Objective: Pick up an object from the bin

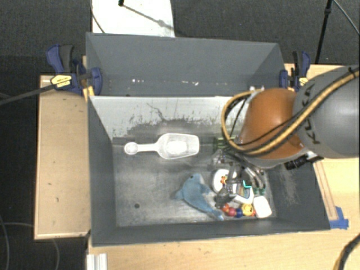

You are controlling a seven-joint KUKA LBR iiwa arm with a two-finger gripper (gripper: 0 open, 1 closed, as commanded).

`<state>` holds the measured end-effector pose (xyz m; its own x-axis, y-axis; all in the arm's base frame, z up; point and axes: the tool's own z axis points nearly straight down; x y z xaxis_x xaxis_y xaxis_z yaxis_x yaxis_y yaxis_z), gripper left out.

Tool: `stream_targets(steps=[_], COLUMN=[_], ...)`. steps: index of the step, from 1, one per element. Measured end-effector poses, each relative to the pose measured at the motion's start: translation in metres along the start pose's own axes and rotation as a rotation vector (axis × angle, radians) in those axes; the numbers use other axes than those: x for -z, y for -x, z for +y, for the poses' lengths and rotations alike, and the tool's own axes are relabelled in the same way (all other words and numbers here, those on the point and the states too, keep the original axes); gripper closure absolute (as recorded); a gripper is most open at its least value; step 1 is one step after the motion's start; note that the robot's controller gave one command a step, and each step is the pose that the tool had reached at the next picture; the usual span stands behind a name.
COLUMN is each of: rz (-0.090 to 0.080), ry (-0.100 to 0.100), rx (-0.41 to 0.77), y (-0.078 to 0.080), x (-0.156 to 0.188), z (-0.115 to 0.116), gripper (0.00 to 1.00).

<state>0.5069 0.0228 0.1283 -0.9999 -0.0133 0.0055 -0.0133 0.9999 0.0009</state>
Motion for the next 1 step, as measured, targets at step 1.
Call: stream_targets(steps=[1], rz=[-0.008], ry=[0.0], rx=[-0.001], y=[0.0021], x=[0.0037], z=[-0.0001], gripper=[1.0])
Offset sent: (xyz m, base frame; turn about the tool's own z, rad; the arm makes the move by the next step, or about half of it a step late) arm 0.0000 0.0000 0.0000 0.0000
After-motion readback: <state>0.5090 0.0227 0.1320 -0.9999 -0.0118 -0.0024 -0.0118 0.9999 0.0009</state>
